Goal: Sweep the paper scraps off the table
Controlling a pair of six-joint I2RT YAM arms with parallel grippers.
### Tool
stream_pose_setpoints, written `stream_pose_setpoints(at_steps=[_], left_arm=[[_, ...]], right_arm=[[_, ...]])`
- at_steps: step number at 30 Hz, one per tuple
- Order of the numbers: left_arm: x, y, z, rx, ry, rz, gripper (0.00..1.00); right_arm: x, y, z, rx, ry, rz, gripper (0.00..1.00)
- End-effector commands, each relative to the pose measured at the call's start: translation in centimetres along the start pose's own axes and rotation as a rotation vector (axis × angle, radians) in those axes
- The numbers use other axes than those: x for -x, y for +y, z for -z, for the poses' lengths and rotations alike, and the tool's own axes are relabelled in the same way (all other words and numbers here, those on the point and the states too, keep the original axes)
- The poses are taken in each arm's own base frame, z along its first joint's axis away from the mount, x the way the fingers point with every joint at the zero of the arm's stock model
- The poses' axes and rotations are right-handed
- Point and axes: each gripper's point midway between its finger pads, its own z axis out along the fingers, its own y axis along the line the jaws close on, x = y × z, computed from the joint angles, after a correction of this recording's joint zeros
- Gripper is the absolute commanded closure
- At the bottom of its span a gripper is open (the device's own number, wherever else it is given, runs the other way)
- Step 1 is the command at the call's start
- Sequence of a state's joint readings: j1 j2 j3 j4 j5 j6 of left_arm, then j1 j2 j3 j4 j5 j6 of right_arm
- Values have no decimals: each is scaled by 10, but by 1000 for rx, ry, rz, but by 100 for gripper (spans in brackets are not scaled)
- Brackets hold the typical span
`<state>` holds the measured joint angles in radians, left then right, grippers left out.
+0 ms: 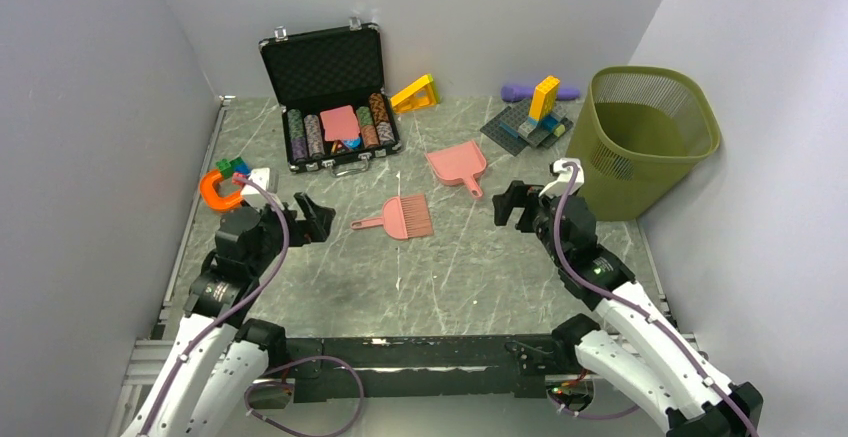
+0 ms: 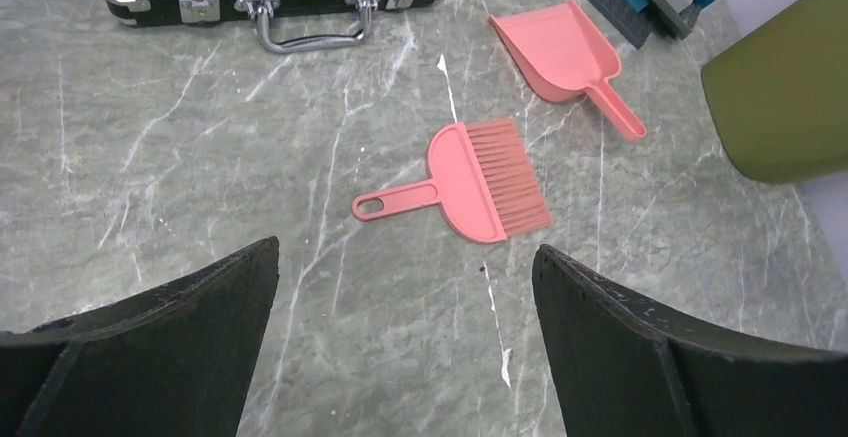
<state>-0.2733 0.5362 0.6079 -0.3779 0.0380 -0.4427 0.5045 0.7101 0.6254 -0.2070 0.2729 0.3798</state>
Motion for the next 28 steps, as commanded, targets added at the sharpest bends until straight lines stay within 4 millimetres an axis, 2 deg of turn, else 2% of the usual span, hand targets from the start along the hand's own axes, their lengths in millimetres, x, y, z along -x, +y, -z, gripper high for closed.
stream_pose_setpoints(at_steps=[1, 10, 28], left_arm=[[22, -5, 4, -18, -115, 40, 1], [11, 0, 3, -12, -111, 48, 1], [12, 5, 5, 11, -117, 20, 1]], right_arm=[[14, 8, 4, 55, -94, -63, 1], [-6, 2, -1, 23, -37, -84, 1], [-4, 8, -3, 47, -23, -57, 0]])
